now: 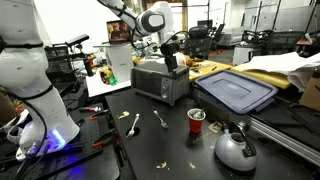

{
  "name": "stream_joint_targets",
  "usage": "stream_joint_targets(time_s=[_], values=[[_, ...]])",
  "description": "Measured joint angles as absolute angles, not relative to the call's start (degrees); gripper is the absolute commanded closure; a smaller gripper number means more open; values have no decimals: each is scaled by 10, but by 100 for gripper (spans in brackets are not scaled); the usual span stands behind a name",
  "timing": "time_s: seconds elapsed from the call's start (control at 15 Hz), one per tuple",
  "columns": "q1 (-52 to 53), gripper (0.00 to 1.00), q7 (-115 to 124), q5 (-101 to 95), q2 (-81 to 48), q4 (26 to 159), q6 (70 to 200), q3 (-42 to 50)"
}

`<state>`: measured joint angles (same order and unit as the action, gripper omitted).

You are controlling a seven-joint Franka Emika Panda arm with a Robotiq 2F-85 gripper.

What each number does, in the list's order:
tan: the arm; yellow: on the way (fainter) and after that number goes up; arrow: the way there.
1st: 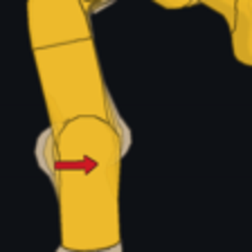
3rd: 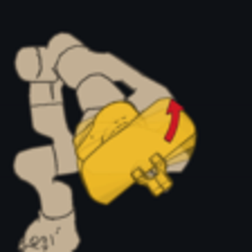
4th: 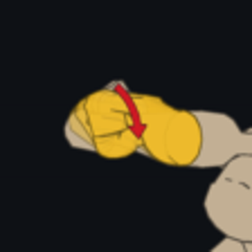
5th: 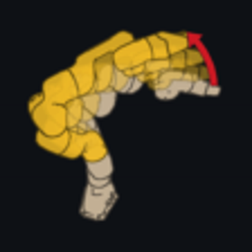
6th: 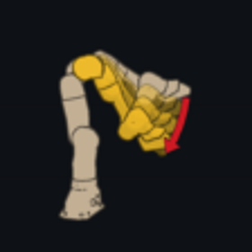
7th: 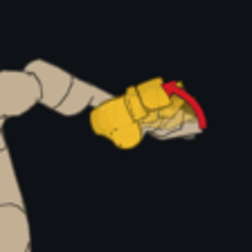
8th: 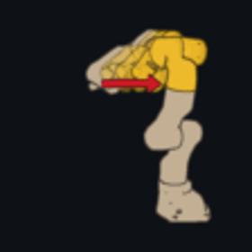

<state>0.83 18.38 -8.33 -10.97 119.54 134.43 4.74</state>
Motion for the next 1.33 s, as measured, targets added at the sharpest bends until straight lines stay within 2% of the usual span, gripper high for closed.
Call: stream_joint_targets(time_s=[0.73, 1.33], values=[[54, 0, 296, -56, -142, 1108, 1318, 8], [98, 0, 410, -56, -193, 1015, 1247, 5]])
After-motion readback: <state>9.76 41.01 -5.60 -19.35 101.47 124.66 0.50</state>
